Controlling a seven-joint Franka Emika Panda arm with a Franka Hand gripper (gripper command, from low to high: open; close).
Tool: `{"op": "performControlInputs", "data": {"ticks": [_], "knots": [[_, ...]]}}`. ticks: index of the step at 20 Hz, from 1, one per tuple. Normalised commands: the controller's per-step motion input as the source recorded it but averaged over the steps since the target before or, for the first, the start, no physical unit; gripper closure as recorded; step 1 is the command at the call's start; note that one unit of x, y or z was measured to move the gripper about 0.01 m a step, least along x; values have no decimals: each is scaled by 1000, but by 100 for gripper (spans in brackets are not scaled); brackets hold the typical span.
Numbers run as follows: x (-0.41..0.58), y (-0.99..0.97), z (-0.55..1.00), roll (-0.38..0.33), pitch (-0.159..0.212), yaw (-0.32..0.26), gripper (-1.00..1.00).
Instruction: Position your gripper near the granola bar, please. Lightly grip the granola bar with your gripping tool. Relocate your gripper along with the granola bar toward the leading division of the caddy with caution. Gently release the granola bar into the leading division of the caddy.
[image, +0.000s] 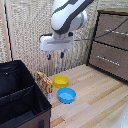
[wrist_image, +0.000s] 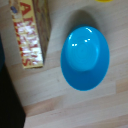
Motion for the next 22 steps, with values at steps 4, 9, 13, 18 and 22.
{"op": "performControlInputs", "data": {"ticks": [4,9,13,18,22], "knots": [[283,488,-188,-17,0,-89,-100],[415,257,-330,-4,0,7,-100],[464,119,-299,0,0,82,-100],[395,67,-231,0,0,104,-100],[328,-97,-199,-8,0,218,-100]]}}
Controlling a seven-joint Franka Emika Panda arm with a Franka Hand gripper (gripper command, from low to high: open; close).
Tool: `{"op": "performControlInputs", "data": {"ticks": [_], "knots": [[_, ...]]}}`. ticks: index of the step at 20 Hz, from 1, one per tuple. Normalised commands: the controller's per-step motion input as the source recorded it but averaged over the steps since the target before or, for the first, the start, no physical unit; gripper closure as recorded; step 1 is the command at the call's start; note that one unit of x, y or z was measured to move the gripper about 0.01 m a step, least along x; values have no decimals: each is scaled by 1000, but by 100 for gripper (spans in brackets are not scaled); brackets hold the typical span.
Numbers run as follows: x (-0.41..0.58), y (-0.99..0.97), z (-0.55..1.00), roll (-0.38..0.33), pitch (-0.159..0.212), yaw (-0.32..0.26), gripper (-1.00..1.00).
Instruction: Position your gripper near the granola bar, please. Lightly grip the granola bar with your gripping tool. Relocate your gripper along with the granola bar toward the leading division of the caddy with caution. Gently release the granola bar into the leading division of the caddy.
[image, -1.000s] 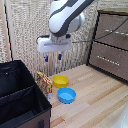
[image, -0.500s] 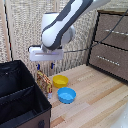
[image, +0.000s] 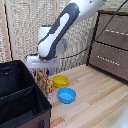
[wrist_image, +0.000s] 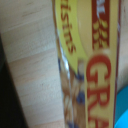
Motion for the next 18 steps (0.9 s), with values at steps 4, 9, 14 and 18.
{"op": "performControlInputs", "data": {"ticks": [4,9,14,18], "knots": [[270,-157,-206,-28,9,289,-100],[300,-8,-129,-17,77,124,100],[43,2,0,0,0,-1,100],[6,44,0,0,0,-6,100]]}}
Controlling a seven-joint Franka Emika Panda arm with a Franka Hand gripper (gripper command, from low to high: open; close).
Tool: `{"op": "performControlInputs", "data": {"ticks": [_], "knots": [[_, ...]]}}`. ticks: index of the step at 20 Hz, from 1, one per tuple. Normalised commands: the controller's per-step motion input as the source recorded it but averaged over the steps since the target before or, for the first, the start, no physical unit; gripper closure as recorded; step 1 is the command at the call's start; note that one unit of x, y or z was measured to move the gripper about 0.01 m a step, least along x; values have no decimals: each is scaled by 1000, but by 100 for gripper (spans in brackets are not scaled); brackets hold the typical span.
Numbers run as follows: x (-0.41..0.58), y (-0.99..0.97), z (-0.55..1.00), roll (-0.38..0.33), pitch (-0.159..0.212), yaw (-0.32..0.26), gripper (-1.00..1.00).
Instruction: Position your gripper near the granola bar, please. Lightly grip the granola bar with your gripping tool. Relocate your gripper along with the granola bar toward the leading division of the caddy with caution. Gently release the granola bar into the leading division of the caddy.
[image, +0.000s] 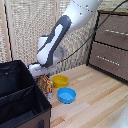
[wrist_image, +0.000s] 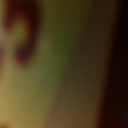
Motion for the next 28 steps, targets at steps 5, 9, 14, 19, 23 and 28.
{"op": "performControlInputs", "data": {"ticks": [5,9,14,19,23,28], "knots": [[5,138,0,0,1,-4,100],[14,186,-56,0,15,0,100],[-50,262,-45,-21,42,-10,100],[43,10,675,67,8,-30,100],[31,0,999,48,12,-98,100],[65,10,902,30,30,-187,100]]}}
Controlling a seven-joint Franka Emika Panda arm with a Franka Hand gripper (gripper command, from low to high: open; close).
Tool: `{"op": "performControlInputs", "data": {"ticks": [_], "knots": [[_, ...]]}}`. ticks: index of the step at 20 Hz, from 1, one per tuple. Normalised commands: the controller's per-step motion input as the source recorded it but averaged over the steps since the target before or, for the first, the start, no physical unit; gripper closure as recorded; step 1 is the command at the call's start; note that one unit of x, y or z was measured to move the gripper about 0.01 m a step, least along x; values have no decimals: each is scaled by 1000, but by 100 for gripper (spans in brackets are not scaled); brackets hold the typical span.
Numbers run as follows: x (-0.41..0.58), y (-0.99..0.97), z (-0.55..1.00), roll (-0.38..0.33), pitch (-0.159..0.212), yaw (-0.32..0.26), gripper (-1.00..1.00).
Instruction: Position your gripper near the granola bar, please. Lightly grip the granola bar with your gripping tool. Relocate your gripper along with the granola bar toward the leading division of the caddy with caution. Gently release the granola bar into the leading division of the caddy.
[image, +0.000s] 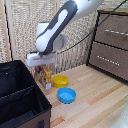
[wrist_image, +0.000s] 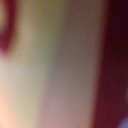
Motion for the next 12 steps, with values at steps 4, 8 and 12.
{"op": "performControlInputs", "data": {"ticks": [4,8,12], "knots": [[-4,-15,674,96,6,-309,100],[-4,-24,604,51,0,-355,100],[-66,-1,582,61,3,-318,100]]}}
